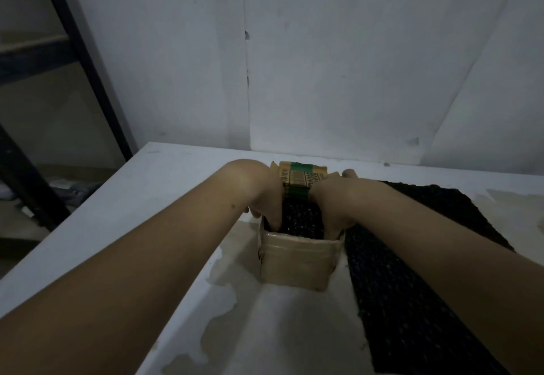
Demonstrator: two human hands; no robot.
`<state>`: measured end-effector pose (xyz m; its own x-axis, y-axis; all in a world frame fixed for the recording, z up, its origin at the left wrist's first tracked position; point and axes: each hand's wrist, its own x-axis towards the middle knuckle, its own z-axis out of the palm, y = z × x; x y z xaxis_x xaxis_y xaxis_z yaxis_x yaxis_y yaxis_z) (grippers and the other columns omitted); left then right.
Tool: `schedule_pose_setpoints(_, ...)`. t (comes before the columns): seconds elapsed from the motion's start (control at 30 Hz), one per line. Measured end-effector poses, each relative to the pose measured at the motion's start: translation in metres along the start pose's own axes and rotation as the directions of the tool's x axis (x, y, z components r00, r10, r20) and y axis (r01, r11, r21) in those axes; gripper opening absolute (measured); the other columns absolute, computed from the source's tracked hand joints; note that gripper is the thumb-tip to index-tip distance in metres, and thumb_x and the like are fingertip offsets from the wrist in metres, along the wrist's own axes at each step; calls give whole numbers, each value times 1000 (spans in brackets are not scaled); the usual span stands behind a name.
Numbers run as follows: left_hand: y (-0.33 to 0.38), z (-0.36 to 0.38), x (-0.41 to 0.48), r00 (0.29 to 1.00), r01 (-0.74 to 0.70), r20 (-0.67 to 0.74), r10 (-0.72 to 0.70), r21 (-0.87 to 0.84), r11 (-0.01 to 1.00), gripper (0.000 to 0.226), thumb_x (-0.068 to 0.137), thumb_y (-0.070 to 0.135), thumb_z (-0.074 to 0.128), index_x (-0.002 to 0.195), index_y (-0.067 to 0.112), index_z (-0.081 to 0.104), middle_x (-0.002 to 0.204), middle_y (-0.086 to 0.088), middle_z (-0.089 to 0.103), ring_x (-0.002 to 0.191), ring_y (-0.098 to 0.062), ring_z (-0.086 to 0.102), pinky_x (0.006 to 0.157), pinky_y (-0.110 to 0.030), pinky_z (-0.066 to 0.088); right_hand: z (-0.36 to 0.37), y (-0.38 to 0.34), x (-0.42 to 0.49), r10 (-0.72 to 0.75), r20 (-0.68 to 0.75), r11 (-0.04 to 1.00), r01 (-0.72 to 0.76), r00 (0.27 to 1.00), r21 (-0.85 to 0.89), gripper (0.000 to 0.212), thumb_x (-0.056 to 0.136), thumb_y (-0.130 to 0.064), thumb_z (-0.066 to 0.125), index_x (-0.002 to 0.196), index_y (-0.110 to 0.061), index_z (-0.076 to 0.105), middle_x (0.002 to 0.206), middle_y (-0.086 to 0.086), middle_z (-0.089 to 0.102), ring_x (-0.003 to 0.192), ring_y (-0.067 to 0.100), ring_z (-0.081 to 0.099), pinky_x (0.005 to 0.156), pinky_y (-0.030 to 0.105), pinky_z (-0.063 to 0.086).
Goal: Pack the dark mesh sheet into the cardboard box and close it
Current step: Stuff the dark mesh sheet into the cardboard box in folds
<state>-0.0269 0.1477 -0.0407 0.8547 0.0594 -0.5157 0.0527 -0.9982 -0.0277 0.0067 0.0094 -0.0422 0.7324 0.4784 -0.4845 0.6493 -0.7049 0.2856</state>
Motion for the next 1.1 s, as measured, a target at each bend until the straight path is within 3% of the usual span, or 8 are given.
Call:
schedule_pose_setpoints(0.1, 3, -1, -5, 999, -20, -24, 24, 145, 989, 38, 86, 40, 67, 119, 23, 66, 99, 3, 67, 70, -7, 55, 54, -24, 40, 2, 1, -4, -2, -29, 1000, 2, 1000, 1, 44, 75, -44, 75, 102, -21, 49, 104, 4, 46, 119, 27, 38, 109, 43, 20)
schedule_pose_setpoints(0.23, -13, 2, -16, 992, -98, -89, 88, -113, 989, 50, 81, 43, 68, 129, 34, 59, 107, 12, 60, 92, -10, 59, 67, -24, 44, 4, 14, -11, -65, -67, 992, 72, 996, 107, 69, 72, -50, 75, 132, -23, 53, 132, 6, 49, 133, 29, 31, 117, 49, 14)
schedule_pose_setpoints(0.37, -28, 1, -25, 992, -126, -61, 111, -385, 914, 80, 66, 59, 71, 141, 47, 46, 128, 16, 47, 102, -8, 56, 67, -19, 47, -3, 31, -17, -150, -6, 968, 148, 989, 204, 83, 71, -45, 80, 143, -25, 44, 143, 1, 47, 127, 21, 46, 97, 30, 38)
schedule_pose_setpoints(0.6, -11, 10, -10, 992, -124, -23, 123, -339, 933, 93, 52, 64, 77, 138, 38, 51, 128, 10, 58, 100, -7, 61, 79, -28, 59, 15, 28, -15, -91, -78, 960, 108, 993, 257, 90, 71, -24, 82, 148, -24, 34, 147, 5, 41, 128, 26, 46, 102, 38, 44)
schedule_pose_setpoints(0.7, -9, 14, -3, 994, -105, -1, 112, -371, 923, 99, 52, 61, 75, 143, 38, 44, 123, 8, 60, 94, -4, 62, 75, -26, 59, 18, 31, -15, -79, -91, 958, 101, 993, 267, 90, 71, -31, 82, 148, -26, 34, 147, 2, 43, 126, 25, 47, 100, 37, 44)
schedule_pose_setpoints(0.83, -15, 11, 1, 994, -108, -46, 98, -334, 936, 90, 62, 57, 76, 144, 37, 44, 124, 9, 57, 93, -4, 60, 65, -21, 54, 19, 30, -14, -87, -111, 934, 119, 990, 336, 88, 73, -37, 80, 147, -24, 35, 146, 1, 44, 125, 23, 48, 99, 34, 43)
schedule_pose_setpoints(1.0, -11, 7, 1, 992, -94, -106, 74, -201, 975, 73, 59, 56, 74, 126, 33, 59, 103, 12, 62, 88, -8, 61, 64, -25, 48, 1, 44, -14, -257, 131, 819, 144, 958, 556, 70, 88, -17, 68, 149, -15, 35, 150, 5, 41, 133, 21, 43, 111, 39, 37)
schedule_pose_setpoints(1.1, -7, 10, 3, 994, -75, -95, 59, -172, 982, 68, 62, 54, 74, 124, 31, 57, 105, 8, 63, 93, -14, 63, 74, -30, 54, -9, 54, -21, -216, 21, 853, 178, 976, 491, 55, 85, -14, 72, 137, -17, 53, 136, 3, 58, 123, 18, 55, 107, 38, 42)
